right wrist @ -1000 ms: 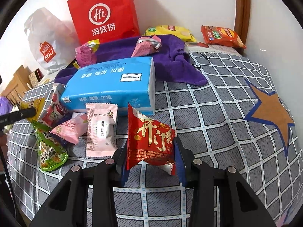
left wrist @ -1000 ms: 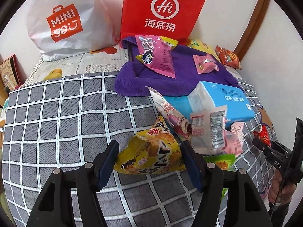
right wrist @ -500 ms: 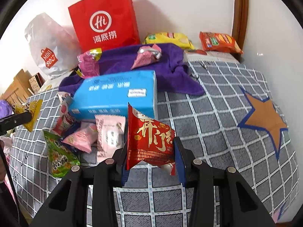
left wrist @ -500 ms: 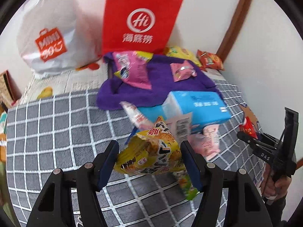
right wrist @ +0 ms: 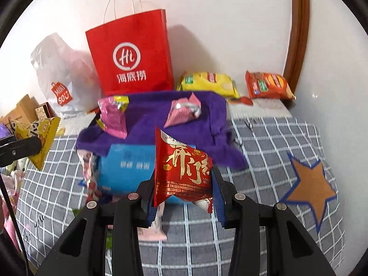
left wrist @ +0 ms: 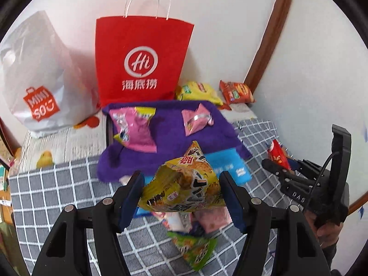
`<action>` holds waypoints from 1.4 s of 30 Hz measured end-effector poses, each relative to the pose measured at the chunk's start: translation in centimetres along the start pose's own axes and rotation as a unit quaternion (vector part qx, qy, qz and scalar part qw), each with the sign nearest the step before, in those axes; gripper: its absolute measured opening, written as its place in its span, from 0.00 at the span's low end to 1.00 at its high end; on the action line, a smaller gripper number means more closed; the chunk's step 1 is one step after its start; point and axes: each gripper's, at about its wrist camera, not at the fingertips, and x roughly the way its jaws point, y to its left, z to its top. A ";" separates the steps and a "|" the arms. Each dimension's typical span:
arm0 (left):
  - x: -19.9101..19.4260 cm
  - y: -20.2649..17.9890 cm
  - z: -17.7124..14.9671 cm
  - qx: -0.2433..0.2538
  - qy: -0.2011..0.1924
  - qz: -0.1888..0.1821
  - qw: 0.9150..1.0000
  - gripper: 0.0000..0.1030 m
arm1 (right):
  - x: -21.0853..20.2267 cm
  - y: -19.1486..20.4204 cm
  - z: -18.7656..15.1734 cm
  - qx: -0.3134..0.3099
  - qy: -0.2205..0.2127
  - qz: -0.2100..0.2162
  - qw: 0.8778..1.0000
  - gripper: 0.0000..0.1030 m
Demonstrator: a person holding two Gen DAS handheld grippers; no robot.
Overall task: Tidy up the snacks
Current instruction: 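Carry the yellow bag and red packet over the purple towel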
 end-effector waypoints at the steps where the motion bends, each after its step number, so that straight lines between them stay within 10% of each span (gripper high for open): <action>1: 0.1 0.0 0.4 0.000 -0.001 0.001 1.000 0.63 | 0.1 0.1 0.5 -0.001 -0.002 0.002 1.000 0.39; 42: 11.9 6.5 9.5 -0.075 0.032 0.017 0.997 0.63 | 12.9 1.6 12.6 -0.029 0.024 0.075 0.996 0.39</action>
